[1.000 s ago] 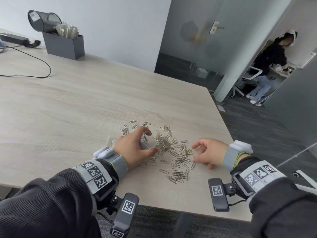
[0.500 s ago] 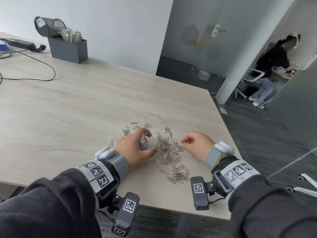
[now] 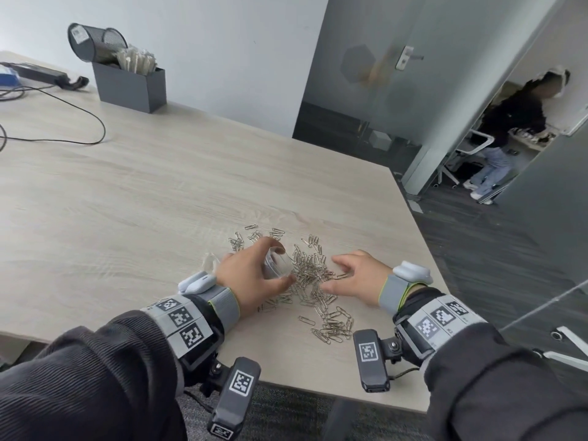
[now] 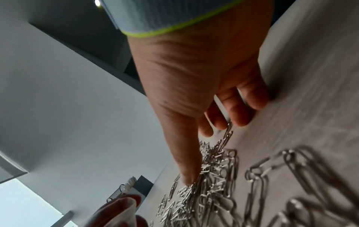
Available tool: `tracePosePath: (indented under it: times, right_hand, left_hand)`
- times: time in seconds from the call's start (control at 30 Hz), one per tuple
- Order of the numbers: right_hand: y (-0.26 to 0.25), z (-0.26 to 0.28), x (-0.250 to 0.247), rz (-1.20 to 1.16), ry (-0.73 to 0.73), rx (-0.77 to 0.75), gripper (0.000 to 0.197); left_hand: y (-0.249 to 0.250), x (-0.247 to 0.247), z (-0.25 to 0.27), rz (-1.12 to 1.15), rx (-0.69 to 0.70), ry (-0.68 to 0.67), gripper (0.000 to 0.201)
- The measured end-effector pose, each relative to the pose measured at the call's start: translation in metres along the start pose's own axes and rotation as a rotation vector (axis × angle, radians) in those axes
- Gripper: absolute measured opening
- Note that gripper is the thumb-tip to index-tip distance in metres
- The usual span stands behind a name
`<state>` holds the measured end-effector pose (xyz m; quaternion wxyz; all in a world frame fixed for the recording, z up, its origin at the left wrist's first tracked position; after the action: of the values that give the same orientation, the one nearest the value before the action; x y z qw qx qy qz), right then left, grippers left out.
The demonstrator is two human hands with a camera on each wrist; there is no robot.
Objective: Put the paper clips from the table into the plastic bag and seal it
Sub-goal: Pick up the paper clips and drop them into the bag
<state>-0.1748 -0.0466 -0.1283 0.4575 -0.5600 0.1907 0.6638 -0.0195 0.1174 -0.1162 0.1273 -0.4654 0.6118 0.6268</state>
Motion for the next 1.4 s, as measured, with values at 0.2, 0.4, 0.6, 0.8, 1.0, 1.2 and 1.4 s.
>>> tracePosePath:
  times: [0.2,0.4,0.6,0.8,1.0,1.2,1.4]
  right_hand:
    - [-0.025,0.0,0.008,0.116,-0.041,0.014,0.105]
    - [-0.045,-0.001,0.006,-0.019,0.028,-0.065,0.038]
    - [-0.035,-0.002,0.006,-0.2,0.076,-0.029,0.01]
    - [-0.017,-0.004,0.005,-0.429,0.022,0.056,0.018]
    - [-0.026,-0.001,-0.013,-0.741,0.02,-0.006,0.015]
    - [-0.081,0.017,-0.016,-0.932,-0.037,-0.224,0.016]
    - [-0.112,0.024,-0.003,-0.728,-0.044,-0.314,0.016]
  left_hand:
    - [-0.007,0.006,-0.003,0.044,0.018,0.008,0.047]
    - [-0.011,0.009,-0.006,0.048,0.036,0.009,0.053]
    - [-0.012,0.011,-0.008,0.053,0.045,-0.003,0.049]
    - [-0.013,0.012,-0.008,0.037,0.039,0.005,0.049]
    - [-0.013,0.013,-0.009,0.021,0.044,-0.008,0.052]
    - [-0.011,0.013,-0.008,0.012,0.05,-0.015,0.052]
    - [-0.01,0.013,-0.008,-0.022,0.054,-0.009,0.053]
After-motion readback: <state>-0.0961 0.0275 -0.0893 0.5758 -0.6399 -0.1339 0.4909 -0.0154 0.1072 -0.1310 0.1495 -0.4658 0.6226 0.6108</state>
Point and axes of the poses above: each hand's wrist, its own z-axis away from the middle knuckle, its own x-axis out of the palm, y = z × x, the point moved 8 cm from there along -z, towards the middle knuckle, and after that the axes turned 7 degrees about x, right-handed, at the moved point
